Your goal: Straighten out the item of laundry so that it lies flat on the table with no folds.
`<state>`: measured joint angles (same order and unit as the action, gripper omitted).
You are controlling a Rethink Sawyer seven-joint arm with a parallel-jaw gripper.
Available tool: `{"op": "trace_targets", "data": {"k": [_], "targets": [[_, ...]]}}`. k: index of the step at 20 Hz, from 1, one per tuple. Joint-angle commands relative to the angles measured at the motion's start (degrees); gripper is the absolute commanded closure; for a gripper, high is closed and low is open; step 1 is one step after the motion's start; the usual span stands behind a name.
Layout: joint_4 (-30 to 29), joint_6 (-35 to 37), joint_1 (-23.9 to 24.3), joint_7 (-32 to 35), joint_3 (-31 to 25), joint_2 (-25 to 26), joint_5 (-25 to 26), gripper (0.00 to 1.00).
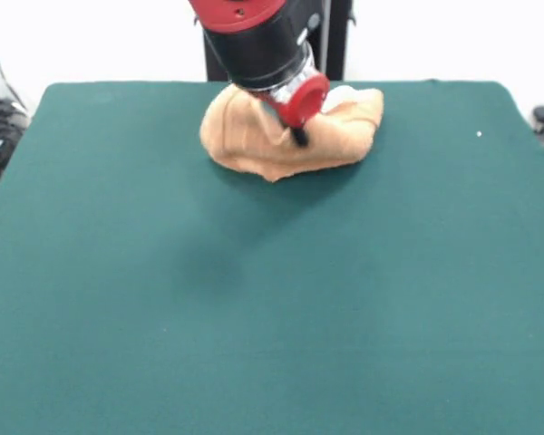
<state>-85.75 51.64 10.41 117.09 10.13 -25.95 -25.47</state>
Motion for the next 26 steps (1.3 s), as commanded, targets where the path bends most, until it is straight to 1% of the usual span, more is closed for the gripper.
{"op": "trace_targets", "data": {"k": [1, 5, 9, 13, 18, 20, 21, 26], "targets": [[-8.36, -12.89, 1.67, -0.41, -14.18, -0.13, -4.81, 1.00], [-8.53, -14.27, 3.40, -0.15, -16.73, -0.01, -4.07, 1.00], [-8.69, -10.27, 4.84, 1.14, -18.73, -0.23, -3.70, 1.00], [-8.68, -9.96, 6.84, -0.62, -21.32, 0.13, -2.90, 1.00], [-8.33, -11.63, 7.00, 1.10, -21.19, -0.35, -1.03, 1.00], [-8.30, -11.41, 7.48, 0.22, -21.73, -0.31, -0.45, 1.00], [-8.27, -11.22, 7.75, 0.58, -22.13, -0.31, 0.33, 0.00], [-8.56, -10.62, 8.11, 1.00, -22.67, -0.33, 0.62, 0.00]]}}
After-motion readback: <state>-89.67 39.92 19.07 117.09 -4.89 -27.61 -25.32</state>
